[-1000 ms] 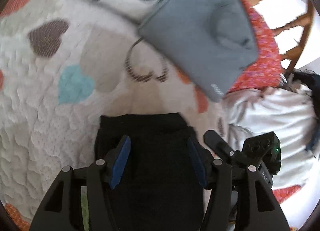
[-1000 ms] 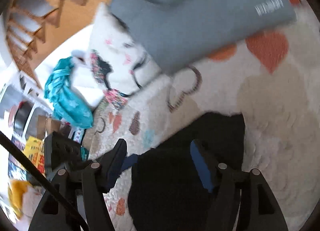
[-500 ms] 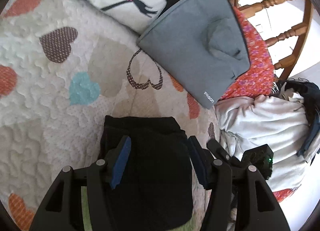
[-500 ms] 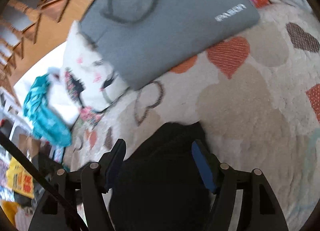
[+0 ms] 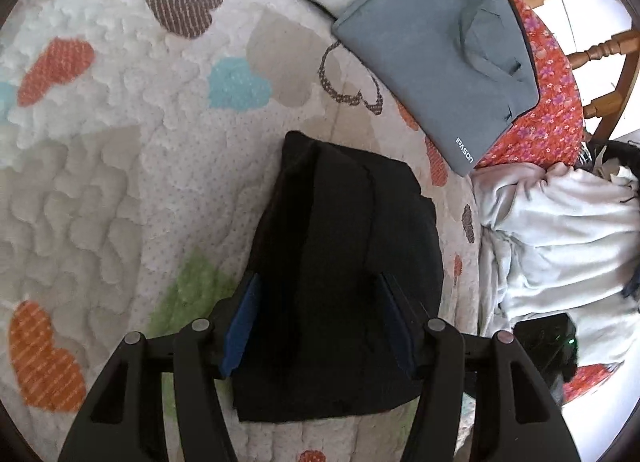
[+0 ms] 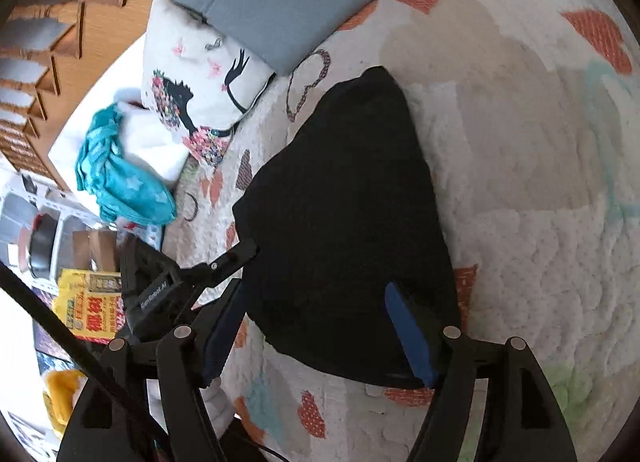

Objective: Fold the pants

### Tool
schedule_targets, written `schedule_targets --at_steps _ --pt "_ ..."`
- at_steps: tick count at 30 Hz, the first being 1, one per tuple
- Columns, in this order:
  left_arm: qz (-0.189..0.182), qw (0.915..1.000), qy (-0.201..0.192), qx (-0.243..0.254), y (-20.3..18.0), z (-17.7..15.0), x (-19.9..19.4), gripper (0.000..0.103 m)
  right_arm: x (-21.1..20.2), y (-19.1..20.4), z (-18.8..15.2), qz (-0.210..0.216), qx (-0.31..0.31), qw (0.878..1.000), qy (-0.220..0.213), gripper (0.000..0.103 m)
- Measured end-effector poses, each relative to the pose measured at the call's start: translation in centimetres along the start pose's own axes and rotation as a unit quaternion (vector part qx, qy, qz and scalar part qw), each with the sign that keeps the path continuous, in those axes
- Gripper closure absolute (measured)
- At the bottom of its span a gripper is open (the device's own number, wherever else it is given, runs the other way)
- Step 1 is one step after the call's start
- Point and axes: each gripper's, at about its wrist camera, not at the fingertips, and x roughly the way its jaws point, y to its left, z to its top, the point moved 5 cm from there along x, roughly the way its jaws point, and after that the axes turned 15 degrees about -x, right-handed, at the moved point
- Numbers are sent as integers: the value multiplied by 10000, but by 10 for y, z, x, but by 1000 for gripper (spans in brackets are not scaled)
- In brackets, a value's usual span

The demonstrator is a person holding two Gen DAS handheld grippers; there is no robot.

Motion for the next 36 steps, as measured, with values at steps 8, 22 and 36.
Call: schedule_targets --at_steps 8,22,36 --pt "374 9812 -1335 1346 -39 -33 -76 44 -66 64 9 -1651 -1823 9652 -888 24" --pt "847 8909 -4097 1767 -40 -105 -202 0 -117 116 -56 -3353 -2635 8743 -2317 0" --pt "1285 9028 -3729 1714 -16 -124 -189 0 -56 94 -104 -3288 -2378 9046 -1303 0"
